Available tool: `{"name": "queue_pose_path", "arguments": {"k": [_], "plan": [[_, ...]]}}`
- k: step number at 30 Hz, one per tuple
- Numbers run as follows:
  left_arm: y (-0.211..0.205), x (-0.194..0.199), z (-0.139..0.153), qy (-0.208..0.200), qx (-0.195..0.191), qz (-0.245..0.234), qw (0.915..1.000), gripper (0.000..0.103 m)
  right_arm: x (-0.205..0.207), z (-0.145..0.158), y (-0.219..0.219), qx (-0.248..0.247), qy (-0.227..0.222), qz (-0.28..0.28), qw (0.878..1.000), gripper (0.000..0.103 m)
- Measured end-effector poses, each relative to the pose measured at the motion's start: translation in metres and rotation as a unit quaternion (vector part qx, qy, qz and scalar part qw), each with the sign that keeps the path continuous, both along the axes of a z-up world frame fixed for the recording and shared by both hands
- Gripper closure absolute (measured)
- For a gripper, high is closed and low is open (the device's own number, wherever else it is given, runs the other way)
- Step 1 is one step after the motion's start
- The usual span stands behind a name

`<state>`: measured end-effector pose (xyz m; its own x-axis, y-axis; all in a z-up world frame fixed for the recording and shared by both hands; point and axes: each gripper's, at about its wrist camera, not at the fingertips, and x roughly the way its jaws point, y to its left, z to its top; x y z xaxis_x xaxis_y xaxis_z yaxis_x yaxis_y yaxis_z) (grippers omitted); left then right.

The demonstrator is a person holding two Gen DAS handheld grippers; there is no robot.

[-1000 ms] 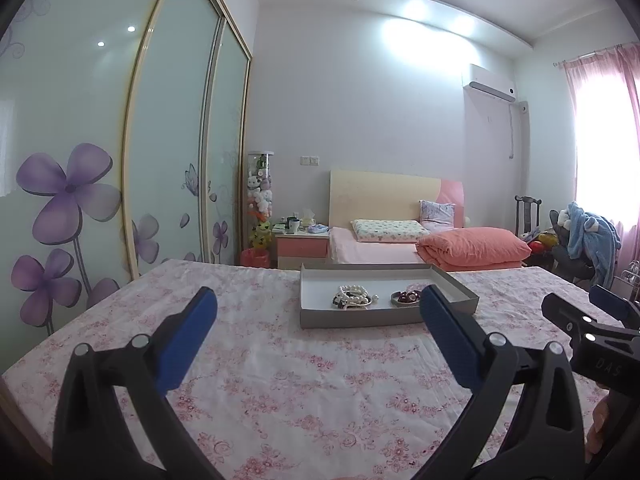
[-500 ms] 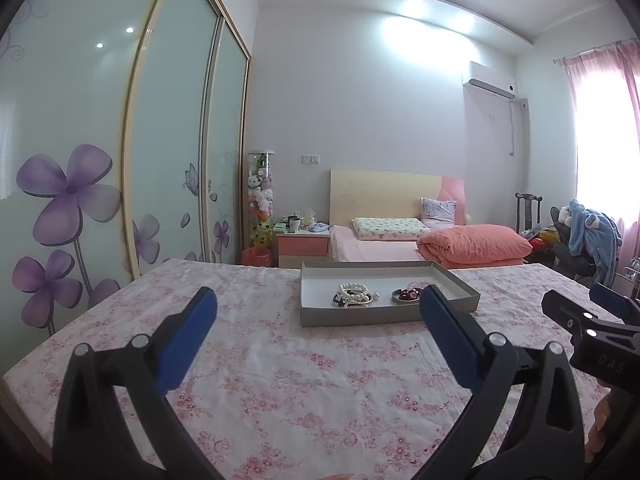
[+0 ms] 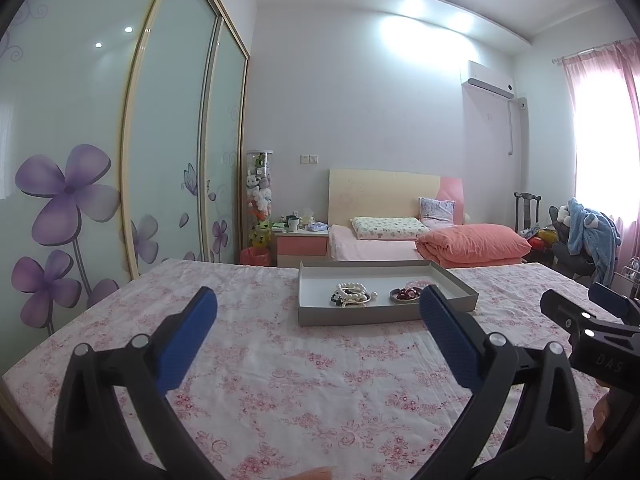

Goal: Organize jewelry

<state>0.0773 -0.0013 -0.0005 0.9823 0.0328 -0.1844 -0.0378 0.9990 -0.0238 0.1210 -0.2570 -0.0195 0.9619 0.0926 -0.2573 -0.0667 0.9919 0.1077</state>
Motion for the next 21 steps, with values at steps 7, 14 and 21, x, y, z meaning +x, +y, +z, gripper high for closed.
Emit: {"name": "queue_pose_path", "arguments": {"k": [7,14,21], "plan": [[-0.0009,0.0005,-0.0008,0.002,0.0,-0.001,1.0,0.004,0.0,0.0001,0.0002,0.001,0.0,0.0,1.0,0.002],[-0.0032,0.0006,-0.0022,0.004,-0.001,-0.003,1.0,0.004,0.0001,-0.0005,0.0,0.0,0.002,0.0,1.0,0.002],[-0.0022,0.004,-0.0029,0.008,-0.001,-0.005,1.0,0.004,0.0004,-0.0025,-0.0005,0.0,0.003,0.001,1.0,0.002]]}}
